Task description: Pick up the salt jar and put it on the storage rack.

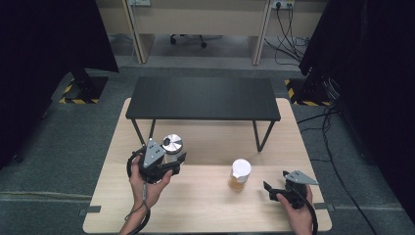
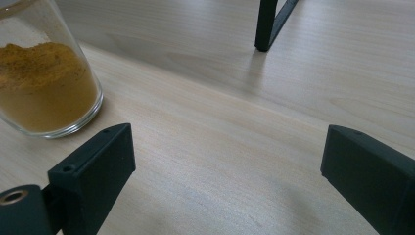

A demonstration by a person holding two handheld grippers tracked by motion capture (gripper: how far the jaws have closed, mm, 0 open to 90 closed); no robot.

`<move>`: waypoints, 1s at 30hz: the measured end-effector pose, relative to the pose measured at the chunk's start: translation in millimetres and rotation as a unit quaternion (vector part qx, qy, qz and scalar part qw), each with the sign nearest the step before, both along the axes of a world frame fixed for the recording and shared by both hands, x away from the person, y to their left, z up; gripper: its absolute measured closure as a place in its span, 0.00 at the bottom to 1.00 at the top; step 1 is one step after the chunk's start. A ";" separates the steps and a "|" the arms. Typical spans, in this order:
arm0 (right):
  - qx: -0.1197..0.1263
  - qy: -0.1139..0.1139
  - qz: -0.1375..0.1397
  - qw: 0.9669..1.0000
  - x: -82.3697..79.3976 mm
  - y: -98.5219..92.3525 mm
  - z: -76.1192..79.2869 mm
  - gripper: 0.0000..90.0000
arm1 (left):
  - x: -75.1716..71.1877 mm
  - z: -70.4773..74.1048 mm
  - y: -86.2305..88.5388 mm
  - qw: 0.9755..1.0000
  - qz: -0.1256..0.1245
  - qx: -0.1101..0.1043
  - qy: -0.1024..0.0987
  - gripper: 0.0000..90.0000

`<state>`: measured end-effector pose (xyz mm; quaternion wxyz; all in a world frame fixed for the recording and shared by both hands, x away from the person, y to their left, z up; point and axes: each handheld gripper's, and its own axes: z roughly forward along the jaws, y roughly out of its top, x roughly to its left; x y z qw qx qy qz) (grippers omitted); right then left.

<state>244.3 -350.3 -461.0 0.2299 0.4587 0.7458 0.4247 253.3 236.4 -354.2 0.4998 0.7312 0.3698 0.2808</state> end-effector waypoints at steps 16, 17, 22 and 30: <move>0.001 0.000 0.001 1.000 0.1 -0.6 -0.1 0.07 | 21.8 54.4 4.3 0.999 0.034 0.011 -0.027 0.35; 0.002 0.000 0.001 1.000 0.1 -0.7 -0.1 0.07 | 23.2 56.1 5.0 0.999 0.035 0.010 -0.027 0.35; 0.001 0.001 0.001 1.000 0.4 -0.7 0.0 0.07 | 32.6 66.8 4.4 0.998 0.050 0.012 -0.030 0.35; 0.004 0.001 0.001 1.000 0.4 -1.3 -0.2 0.07 | 47.0 79.3 4.3 0.997 0.066 0.002 -0.037 0.35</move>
